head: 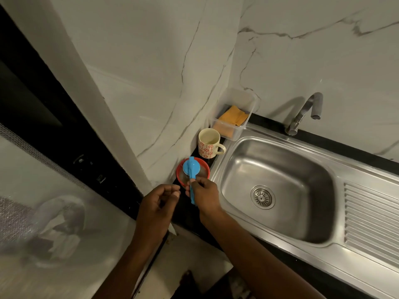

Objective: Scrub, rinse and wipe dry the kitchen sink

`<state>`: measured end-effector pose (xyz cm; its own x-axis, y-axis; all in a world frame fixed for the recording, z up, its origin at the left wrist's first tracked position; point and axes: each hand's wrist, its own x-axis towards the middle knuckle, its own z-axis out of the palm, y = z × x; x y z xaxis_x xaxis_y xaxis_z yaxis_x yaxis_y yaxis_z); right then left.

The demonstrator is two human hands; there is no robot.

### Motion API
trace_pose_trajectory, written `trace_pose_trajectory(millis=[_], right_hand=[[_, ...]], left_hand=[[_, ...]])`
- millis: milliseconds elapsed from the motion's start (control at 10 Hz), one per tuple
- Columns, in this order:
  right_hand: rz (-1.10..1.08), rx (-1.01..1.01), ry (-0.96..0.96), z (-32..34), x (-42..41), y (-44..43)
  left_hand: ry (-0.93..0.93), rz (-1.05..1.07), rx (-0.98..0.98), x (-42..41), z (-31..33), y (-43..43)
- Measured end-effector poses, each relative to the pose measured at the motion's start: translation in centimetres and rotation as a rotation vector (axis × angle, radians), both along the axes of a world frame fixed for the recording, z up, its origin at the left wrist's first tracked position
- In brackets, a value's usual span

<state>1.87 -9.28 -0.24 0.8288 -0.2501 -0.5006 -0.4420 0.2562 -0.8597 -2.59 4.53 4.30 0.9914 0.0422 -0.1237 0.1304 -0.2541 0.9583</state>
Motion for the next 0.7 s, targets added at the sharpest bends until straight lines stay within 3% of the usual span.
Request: trace_pose_trajectory(millis=[200, 400, 700], right_hand=[[-0.091, -0.093, 0.076, -2.0, 0.9, 1.0], [-0.02, -0.339, -0.015, -1.3, 0.4, 0.0], [0.136, -0.396, -0.074, 0.2, -1.7, -2.3]], left_hand=[[0.017, -0.004, 0.004, 0.1, -0.4, 0.6], [0.021, -0.022, 0.014, 0.2, -0.6, 0.5], [-0.03, -0.043, 0.065, 1.1, 0.0, -1.0]])
